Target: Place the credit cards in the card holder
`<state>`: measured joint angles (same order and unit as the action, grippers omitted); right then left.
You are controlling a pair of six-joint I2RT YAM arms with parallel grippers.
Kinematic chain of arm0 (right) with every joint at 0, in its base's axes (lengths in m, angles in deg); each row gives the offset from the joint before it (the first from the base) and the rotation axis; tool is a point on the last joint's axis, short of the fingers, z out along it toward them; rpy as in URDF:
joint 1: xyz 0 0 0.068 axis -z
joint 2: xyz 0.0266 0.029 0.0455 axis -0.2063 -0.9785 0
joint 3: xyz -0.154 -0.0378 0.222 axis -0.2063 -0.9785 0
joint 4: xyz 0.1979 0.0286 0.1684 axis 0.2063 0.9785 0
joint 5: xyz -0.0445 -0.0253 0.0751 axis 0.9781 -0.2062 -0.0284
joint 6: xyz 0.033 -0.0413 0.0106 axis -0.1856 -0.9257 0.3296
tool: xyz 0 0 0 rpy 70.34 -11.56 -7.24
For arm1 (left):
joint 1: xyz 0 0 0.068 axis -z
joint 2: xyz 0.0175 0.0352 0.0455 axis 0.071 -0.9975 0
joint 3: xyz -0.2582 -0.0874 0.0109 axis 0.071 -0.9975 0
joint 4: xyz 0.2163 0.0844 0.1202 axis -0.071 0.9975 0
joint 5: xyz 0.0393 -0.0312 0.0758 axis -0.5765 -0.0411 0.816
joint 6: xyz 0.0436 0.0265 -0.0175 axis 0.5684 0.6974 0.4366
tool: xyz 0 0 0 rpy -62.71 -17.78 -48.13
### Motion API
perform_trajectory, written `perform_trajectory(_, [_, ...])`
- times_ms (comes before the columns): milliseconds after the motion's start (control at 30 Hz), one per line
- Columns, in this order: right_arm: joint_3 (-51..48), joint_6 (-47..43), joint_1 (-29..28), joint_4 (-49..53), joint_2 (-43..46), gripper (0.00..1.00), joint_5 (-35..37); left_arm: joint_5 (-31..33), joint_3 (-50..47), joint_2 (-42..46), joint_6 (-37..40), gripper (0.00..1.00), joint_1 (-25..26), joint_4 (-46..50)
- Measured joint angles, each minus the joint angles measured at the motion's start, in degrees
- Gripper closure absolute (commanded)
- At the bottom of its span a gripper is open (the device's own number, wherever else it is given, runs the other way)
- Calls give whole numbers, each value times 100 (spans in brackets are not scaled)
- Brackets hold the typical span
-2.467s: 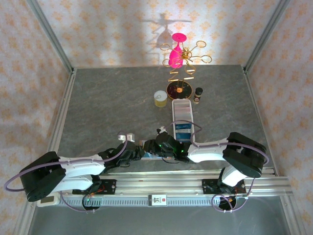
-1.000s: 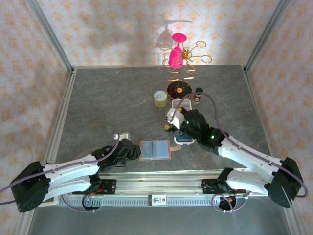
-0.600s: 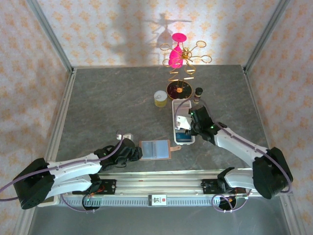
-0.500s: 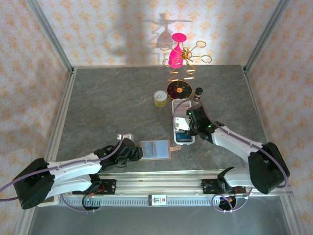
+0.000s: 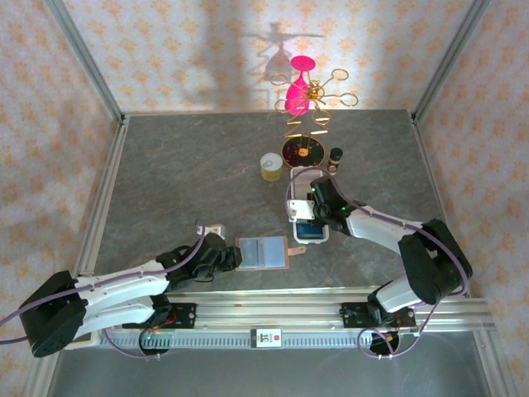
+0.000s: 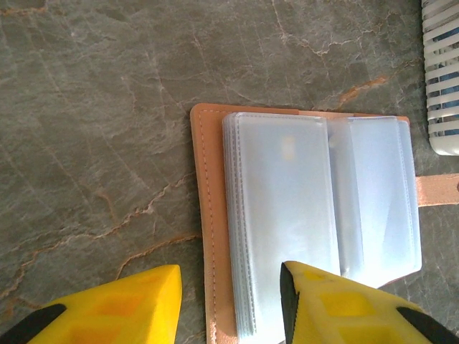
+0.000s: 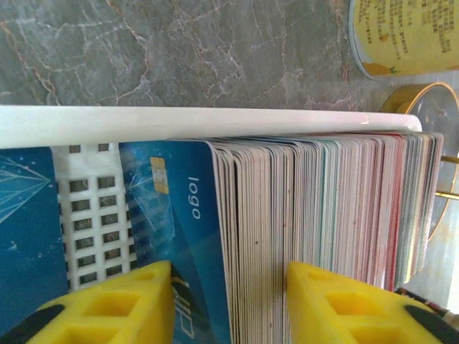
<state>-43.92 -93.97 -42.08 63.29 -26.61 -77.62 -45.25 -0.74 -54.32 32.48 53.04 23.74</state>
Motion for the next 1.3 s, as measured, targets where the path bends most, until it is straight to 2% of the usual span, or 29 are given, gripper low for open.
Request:
perform_trajectory(367, [4, -66, -2, 142, 188, 70, 0, -129, -33, -9, -11, 60, 0, -107])
perform_trajectory(600, [4, -79, -2, 243, 358, 80, 0, -151, -81, -20, -13, 60, 0, -166])
perform_trajectory(733, [4, -52, -4, 361, 448, 89, -20, -175, -81, -79, -13, 60, -2, -177])
perform_trajectory(1067, [26, 361, -142, 1119, 1069, 97, -393, -166, -66, -151, 11, 42, 0, -212])
perform_trajectory(1167, [85, 754, -282, 1379, 1390, 100, -662, -136, 2, -262, 37, 37, 0, -201])
perform_trajectory(1300, [96, 1784, -494, 1561, 2022, 100, -1185, -98, 190, -474, 87, 34, 0, -129])
